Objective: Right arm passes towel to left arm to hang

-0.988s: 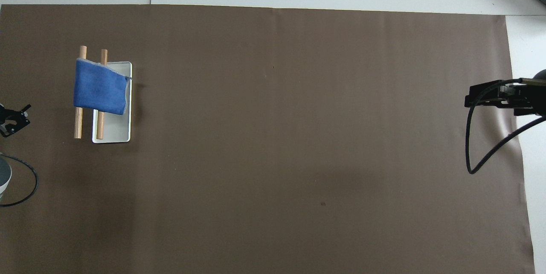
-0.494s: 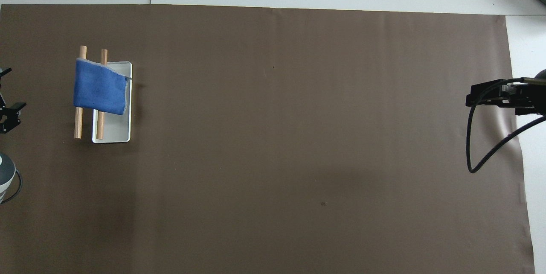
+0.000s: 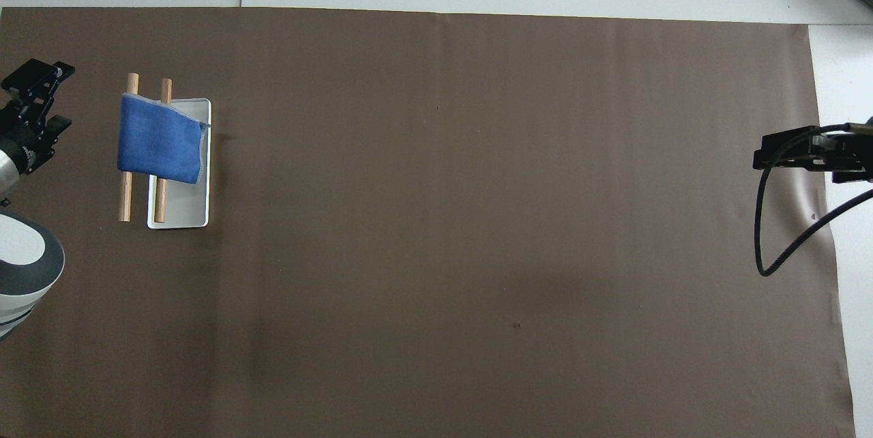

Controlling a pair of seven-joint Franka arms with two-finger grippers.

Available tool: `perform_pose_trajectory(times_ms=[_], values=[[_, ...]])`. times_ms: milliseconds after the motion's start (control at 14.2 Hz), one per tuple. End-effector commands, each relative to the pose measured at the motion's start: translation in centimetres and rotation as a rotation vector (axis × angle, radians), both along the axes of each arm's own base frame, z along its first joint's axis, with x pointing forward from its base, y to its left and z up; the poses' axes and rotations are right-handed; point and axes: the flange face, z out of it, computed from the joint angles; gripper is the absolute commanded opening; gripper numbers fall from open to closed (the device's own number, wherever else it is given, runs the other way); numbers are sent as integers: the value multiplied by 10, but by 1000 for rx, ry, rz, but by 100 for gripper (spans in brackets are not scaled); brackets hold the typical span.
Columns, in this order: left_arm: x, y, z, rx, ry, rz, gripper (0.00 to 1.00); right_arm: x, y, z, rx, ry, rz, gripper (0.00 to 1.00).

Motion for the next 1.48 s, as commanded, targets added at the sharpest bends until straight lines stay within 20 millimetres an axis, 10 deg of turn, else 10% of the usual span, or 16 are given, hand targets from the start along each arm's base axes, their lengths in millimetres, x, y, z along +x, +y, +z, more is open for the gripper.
perform_pose_trajectory(times_ms=[0, 353, 988, 1411], values=[[-6, -28, 22, 102, -53, -133, 100, 0, -4, 2, -4, 16, 18, 100], [14, -62, 66, 186, -124, -291, 100, -5, 2, 1, -2, 26, 20, 100], [22, -131, 118, 607, 331, -844, 100, -11, -6, -12, -25, 80, 98, 100], [26, -141, 152, 666, 492, -918, 100, -14, -2, -9, -23, 82, 95, 100]])
